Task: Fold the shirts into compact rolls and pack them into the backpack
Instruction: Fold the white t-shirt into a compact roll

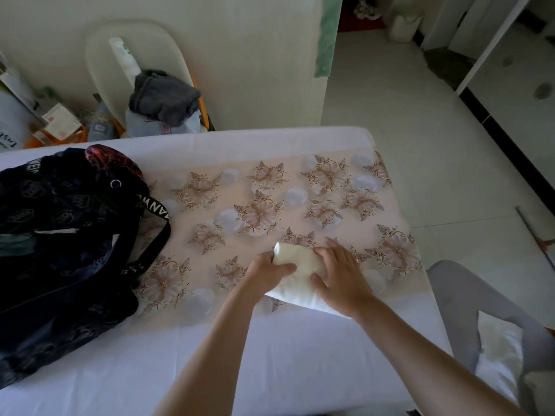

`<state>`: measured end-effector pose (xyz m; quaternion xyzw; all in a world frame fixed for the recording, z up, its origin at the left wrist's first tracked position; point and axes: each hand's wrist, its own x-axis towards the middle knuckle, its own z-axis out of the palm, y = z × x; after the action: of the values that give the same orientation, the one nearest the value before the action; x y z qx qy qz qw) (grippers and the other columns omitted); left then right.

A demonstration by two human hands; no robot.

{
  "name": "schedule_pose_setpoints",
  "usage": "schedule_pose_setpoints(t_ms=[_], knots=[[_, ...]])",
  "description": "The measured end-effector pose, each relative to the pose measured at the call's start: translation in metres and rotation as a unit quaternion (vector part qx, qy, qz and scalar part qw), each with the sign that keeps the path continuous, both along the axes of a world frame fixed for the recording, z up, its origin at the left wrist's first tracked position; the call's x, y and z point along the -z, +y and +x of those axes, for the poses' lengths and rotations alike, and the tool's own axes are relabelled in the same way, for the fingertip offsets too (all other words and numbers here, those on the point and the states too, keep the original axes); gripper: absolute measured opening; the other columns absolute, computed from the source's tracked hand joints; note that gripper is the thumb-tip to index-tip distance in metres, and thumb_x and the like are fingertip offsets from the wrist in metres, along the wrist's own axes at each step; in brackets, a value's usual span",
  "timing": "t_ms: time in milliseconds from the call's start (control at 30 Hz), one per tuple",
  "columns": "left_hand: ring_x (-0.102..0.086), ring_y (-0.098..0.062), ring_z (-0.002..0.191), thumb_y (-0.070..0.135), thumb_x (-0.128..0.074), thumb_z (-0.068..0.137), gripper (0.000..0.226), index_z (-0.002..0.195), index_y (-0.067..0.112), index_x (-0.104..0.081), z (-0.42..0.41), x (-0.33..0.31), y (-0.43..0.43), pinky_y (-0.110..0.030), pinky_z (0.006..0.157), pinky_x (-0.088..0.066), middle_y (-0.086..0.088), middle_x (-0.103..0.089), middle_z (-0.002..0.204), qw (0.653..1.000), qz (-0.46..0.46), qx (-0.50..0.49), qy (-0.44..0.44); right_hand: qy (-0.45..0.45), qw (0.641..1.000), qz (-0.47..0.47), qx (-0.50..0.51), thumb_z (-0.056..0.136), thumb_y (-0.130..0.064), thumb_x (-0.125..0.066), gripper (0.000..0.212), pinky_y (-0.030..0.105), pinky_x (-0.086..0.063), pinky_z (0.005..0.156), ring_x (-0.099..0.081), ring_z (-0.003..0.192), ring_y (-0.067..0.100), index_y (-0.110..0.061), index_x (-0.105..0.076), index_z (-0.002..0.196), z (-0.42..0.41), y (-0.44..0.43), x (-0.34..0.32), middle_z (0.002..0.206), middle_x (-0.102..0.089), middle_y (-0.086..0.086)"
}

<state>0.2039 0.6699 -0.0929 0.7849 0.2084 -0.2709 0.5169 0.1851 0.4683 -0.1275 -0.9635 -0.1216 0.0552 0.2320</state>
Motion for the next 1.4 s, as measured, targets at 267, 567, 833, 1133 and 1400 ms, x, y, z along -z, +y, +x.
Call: schedule_pose_setpoints(t_ms=[267, 567, 833, 1133, 1400], knots=[[-0.063, -0.002, 0.079, 0.006, -0.084, 0.068, 0.04, 0.09, 0.036, -0.068, -0.022, -0.03, 0.026, -0.017, 0.067, -0.047, 0.015, -0.068, 0.087, 0.947, 0.018, 0.128, -0.293, 0.18, 0.969, -0.091, -0.144, 0.065, -0.057, -0.075, 0.08, 0.028, -0.033, 0.101, -0.051, 0.121, 0.016, -0.044, -0.045, 0.138, 0.038, 0.002, -0.088, 0.126, -0.063, -0.012], [-0.047, -0.005, 0.12, 0.016, -0.065, 0.082, 0.046, 0.12, 0.04, -0.061, -0.069, -0.022, 0.059, -0.024, 0.102, -0.036, 0.025, -0.05, 0.128, 0.915, 0.185, 0.337, -0.123, -0.123, 0.961, -0.2, -0.145, 0.053, -0.026, -0.08, 0.062, 0.04, -0.046, 0.07, -0.054, 0.088, 0.027, -0.017, -0.059, 0.11, -0.036, 0.031, -0.006, 0.099, -0.057, 0.005], [-0.055, -0.022, 0.12, 0.013, -0.047, 0.093, 0.035, 0.123, 0.018, -0.063, -0.056, -0.002, 0.0, -0.04, 0.096, -0.048, 0.0, -0.063, 0.127, 0.866, 0.252, 0.224, -0.37, -0.076, 0.993, 0.049, -0.079, 0.088, -0.017, -0.065, 0.015, 0.033, -0.055, 0.07, -0.059, 0.089, 0.02, -0.02, -0.07, 0.101, -0.047, 0.007, -0.01, 0.096, -0.061, -0.003], [-0.033, -0.025, 0.145, 0.032, -0.042, 0.099, 0.051, 0.149, 0.018, -0.042, -0.094, 0.065, 0.003, -0.045, 0.116, -0.029, -0.005, -0.034, 0.158, 0.788, 0.335, 0.294, -0.425, -0.006, 0.981, -0.129, -0.145, 0.1, -0.034, -0.032, 0.06, 0.052, -0.033, 0.116, -0.023, 0.15, 0.029, -0.01, -0.028, 0.154, -0.05, -0.009, 0.014, 0.162, -0.027, 0.013], [-0.008, -0.043, 0.149, 0.063, -0.064, 0.075, 0.108, 0.157, 0.011, -0.016, -0.115, 0.058, -0.012, -0.06, 0.117, -0.014, -0.016, -0.01, 0.163, 0.765, 0.404, 0.37, -0.339, 0.02, 0.966, -0.163, -0.198, 0.084, -0.074, -0.042, 0.099, 0.052, -0.009, 0.121, 0.0, 0.151, 0.04, -0.026, 0.001, 0.16, -0.056, -0.02, 0.017, 0.164, 0.007, 0.021]])
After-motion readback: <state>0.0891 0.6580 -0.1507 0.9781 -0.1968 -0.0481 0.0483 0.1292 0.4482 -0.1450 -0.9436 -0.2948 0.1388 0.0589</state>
